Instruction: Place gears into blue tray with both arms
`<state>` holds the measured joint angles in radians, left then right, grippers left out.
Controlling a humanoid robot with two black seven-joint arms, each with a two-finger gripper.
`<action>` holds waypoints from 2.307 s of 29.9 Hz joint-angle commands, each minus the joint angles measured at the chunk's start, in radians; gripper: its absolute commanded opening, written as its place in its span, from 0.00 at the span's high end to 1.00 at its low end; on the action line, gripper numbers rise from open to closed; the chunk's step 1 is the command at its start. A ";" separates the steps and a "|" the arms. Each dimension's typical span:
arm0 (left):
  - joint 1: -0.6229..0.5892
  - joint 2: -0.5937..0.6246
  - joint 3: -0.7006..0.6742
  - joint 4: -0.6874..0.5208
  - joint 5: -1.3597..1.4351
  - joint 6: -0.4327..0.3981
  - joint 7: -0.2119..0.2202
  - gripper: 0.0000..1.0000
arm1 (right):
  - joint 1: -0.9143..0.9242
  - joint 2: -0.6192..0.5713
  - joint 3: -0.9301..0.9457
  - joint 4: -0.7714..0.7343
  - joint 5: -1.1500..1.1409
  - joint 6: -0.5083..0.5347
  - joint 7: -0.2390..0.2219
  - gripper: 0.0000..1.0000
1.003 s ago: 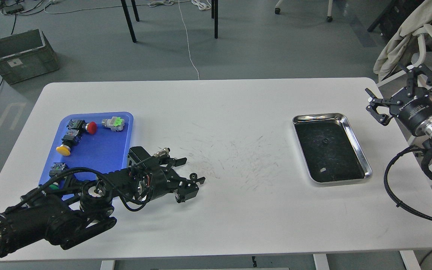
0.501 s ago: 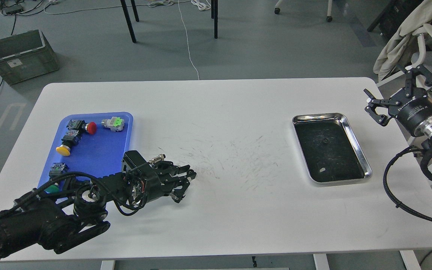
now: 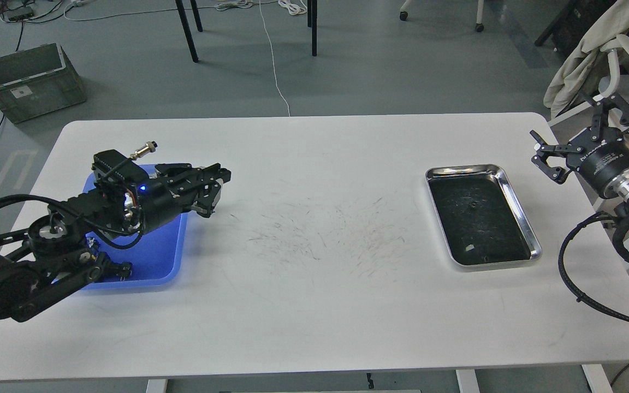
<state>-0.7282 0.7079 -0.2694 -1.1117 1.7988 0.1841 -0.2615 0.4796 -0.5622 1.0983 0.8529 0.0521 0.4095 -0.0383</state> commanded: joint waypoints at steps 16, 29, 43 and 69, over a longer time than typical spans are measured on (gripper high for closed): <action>0.171 -0.033 0.010 0.306 -0.127 0.052 0.008 0.92 | 0.001 0.007 -0.001 0.005 0.000 -0.003 0.000 0.02; 0.174 -0.093 0.001 0.394 -0.136 0.057 -0.001 0.49 | 0.001 0.007 -0.001 0.003 0.000 -0.003 0.000 0.02; -0.081 -0.044 -0.025 0.325 -0.505 0.055 -0.008 0.04 | 0.014 0.007 -0.005 0.008 -0.001 -0.003 0.000 0.02; -0.180 -0.389 -0.450 0.785 -1.787 -0.673 -0.010 0.02 | 0.263 -0.355 -0.472 0.526 -0.547 -0.077 -0.058 0.02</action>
<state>-0.9020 0.3593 -0.6746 -0.3632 0.0141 -0.4791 -0.2663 0.6986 -0.7911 0.7330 1.2700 -0.2939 0.3273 -0.0756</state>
